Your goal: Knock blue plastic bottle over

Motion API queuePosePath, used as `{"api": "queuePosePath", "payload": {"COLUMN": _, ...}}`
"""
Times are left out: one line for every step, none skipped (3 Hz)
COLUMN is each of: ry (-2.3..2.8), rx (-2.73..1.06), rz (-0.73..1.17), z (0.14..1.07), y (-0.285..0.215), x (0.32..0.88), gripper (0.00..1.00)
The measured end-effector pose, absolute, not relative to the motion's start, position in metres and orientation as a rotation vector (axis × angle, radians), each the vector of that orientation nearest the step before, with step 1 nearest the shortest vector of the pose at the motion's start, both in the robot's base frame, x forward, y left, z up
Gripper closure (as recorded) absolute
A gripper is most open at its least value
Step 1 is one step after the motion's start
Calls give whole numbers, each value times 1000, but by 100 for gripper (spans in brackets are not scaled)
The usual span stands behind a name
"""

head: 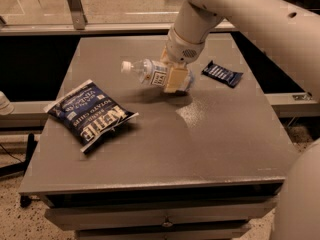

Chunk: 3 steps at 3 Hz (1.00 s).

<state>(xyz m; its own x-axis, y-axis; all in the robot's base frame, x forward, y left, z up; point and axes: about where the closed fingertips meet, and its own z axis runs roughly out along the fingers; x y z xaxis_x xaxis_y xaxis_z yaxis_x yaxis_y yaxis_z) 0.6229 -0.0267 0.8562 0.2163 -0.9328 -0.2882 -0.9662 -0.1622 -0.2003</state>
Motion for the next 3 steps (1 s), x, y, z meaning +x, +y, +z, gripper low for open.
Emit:
{"api": "queuePosePath", "payload": {"ry": 1746, "rx": -2191, "rz": 159, "z": 853, "y": -22, "x": 616, "gripper": 12}}
{"api": "queuePosePath", "payload": {"ry": 1731, "rx": -2206, "rz": 171, "z": 852, "y": -21, "x": 612, "gripper": 0}}
{"api": "queuePosePath", "payload": {"ry": 1722, "rx": -2210, "rz": 178, "z": 852, "y": -20, "x": 610, "gripper": 0}}
